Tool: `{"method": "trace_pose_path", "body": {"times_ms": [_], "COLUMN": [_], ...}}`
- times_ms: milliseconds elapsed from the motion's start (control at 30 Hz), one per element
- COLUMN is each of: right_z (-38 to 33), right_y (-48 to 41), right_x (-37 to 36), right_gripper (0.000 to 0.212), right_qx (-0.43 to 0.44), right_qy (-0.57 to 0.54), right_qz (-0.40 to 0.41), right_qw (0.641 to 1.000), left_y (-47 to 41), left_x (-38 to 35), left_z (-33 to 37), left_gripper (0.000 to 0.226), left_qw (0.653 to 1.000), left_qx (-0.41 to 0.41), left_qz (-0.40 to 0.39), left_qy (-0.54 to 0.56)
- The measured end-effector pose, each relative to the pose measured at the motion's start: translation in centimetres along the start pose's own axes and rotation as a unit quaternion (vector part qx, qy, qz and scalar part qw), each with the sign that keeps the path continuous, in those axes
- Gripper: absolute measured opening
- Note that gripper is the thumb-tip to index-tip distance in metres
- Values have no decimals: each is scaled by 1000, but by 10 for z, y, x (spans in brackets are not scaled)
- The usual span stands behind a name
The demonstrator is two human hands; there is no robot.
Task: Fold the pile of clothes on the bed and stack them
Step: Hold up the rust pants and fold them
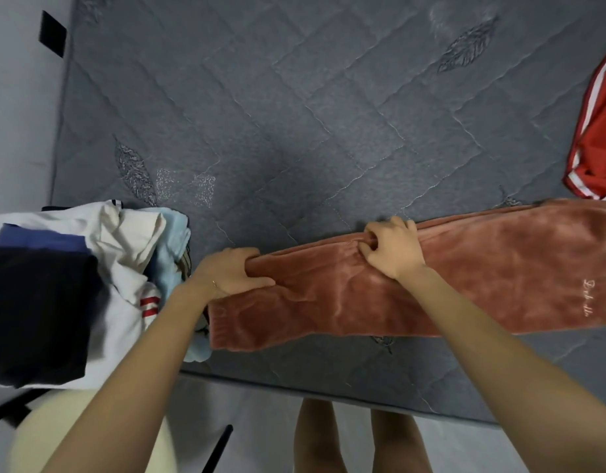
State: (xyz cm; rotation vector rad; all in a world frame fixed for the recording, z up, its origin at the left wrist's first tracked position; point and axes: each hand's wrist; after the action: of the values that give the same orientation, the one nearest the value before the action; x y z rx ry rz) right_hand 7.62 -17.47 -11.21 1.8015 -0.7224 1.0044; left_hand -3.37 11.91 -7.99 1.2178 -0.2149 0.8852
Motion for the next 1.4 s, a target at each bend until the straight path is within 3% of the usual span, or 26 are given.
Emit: {"method": "trace_pose_path", "body": {"times_ms": [133, 300, 400, 500, 767, 1000, 1200, 1400], "right_z": [1, 21, 31, 31, 99, 198, 289, 374], "right_y": [1, 18, 30, 38, 62, 100, 127, 140], "right_x": [-14, -18, -18, -15, 14, 48, 70, 86], "right_gripper": [38, 64, 69, 70, 75, 80, 82, 89], "right_qx": [-29, -17, -8, -17, -115, -250, -305, -369], "right_qy": [-23, -33, -29, -43, -50, -127, -91, -137], "right_qz": [35, 34, 30, 55, 111, 175, 253, 263], "right_qw": [999, 999, 999, 997, 986, 944, 913, 881], "left_y": [-14, -11, -6, -13, -61, -104, -134, -144], "left_x": [-14, -29, -33, -38, -37, -64, -99, -122], "left_z": [-36, -41, -16, 24, 154, 271, 362, 415], "left_gripper": [53, 60, 73, 72, 69, 77, 72, 76], "left_qw": [994, 991, 982, 975, 964, 951, 949, 950], "left_qx": [63, 117, 67, 10, -81, -109, -173, -187], "left_qz": [-39, 66, 174, 221, 213, 203, 166, 143], "left_qy": [-78, 23, -13, -29, -139, -206, -205, -203]}}
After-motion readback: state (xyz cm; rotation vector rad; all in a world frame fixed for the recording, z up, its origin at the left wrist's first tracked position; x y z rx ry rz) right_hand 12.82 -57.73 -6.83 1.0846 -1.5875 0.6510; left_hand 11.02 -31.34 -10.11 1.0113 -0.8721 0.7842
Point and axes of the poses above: each hand's wrist, its own y-axis away from the middle knuckle, its own x-axis out of the back of the hand, z = x × y, and after that the axes turned 2 degrees about y, right-handed
